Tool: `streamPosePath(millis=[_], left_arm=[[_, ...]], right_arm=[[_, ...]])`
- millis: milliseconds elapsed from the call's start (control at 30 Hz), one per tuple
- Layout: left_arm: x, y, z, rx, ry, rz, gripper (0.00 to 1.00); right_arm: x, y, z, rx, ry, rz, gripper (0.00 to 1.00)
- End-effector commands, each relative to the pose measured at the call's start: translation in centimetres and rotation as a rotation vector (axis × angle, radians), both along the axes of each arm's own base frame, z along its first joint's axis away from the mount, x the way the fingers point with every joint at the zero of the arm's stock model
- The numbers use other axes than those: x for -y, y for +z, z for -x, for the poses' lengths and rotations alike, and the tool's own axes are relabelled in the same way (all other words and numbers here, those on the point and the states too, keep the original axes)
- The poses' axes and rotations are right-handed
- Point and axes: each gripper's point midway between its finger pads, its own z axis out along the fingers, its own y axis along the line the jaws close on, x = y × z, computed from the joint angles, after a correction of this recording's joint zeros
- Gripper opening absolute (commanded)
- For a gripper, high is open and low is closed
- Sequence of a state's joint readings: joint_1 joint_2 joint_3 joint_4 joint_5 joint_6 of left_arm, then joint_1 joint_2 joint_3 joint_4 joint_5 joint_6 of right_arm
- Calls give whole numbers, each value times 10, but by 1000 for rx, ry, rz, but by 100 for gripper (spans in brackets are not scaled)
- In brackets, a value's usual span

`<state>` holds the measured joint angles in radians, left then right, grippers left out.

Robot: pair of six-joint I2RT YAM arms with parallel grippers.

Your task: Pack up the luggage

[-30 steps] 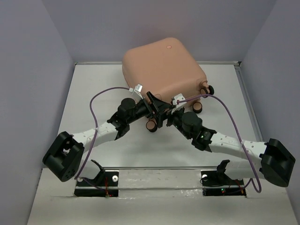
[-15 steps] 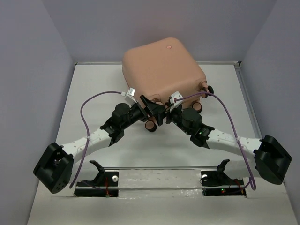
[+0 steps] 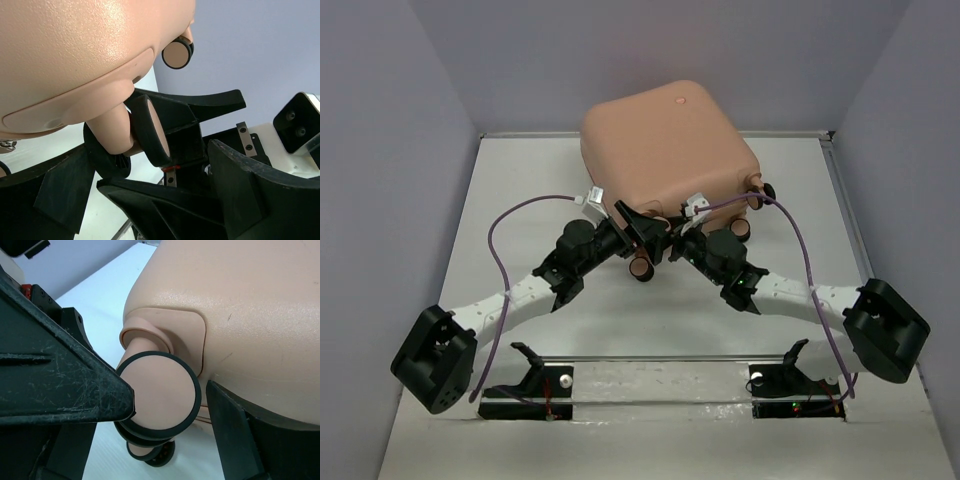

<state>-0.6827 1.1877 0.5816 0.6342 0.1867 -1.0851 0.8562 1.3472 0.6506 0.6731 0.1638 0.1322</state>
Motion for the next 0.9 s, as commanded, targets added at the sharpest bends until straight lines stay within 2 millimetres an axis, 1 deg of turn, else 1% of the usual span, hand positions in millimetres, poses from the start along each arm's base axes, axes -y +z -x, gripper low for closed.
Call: streamPosePath(millis=[0, 33, 67, 100, 167, 233, 267, 300, 367, 400, 433, 467, 500, 533, 567, 600, 633, 733, 767, 800, 833, 867], left_arm=[[5, 100, 12, 311, -49, 196, 99], [5, 100, 12, 313, -49, 195, 99], [4, 97, 12, 309, -46, 191, 99], [3, 99, 13, 318, -40, 187, 99], [-1, 90, 10, 307, -15, 150, 99], [-7, 89, 10, 311, 12, 127, 99], [-11, 81, 8, 308, 30, 96, 99], [-14, 78, 9, 308, 37, 82, 99], [-27, 65, 7, 300, 92, 4, 99], [-36, 67, 8, 309, 123, -10, 99], [-46, 47, 4, 272, 171, -70, 99], [-59, 49, 5, 293, 220, -86, 99], [-67, 43, 6, 282, 250, -103, 99], [-80, 18, 4, 238, 303, -157, 95], [-86, 10, 5, 230, 322, -172, 89], [-90, 2, 7, 225, 332, -181, 77], [-94, -16, 10, 205, 335, -205, 59], [-91, -42, 11, 191, 304, -283, 50], [-87, -45, 10, 202, 293, -303, 41], [-80, -60, 10, 192, 263, -353, 39], [-77, -64, 9, 206, 251, -394, 37], [-73, -62, 4, 216, 263, -415, 37]], right_arm=[[6, 43, -12, 57, -65, -226, 78], [7, 44, -12, 61, -66, -236, 74], [7, 45, -12, 63, -65, -246, 66], [7, 44, -13, 61, -74, -249, 47], [10, 44, -15, 59, -92, -253, 30], [17, 43, -20, 60, -129, -255, 22], [19, 44, -21, 59, -139, -262, 15], [21, 43, -21, 58, -146, -266, 13], [23, 44, -20, 62, -154, -272, 10], [24, 45, -20, 65, -154, -269, 7], [24, 45, -20, 68, -154, -268, 7], [24, 46, -20, 75, -154, -261, 7], [24, 46, -20, 78, -153, -254, 7], [24, 47, -20, 79, -150, -251, 7], [24, 48, -20, 83, -149, -246, 7], [23, 47, -20, 83, -148, -236, 7], [22, 48, -20, 88, -141, -230, 7], [23, 51, -20, 93, -139, -217, 7], [23, 52, -20, 96, -139, -216, 7], [22, 53, -20, 95, -136, -212, 7], [21, 54, -20, 96, -133, -213, 7], [21, 54, -20, 93, -132, -211, 7]])
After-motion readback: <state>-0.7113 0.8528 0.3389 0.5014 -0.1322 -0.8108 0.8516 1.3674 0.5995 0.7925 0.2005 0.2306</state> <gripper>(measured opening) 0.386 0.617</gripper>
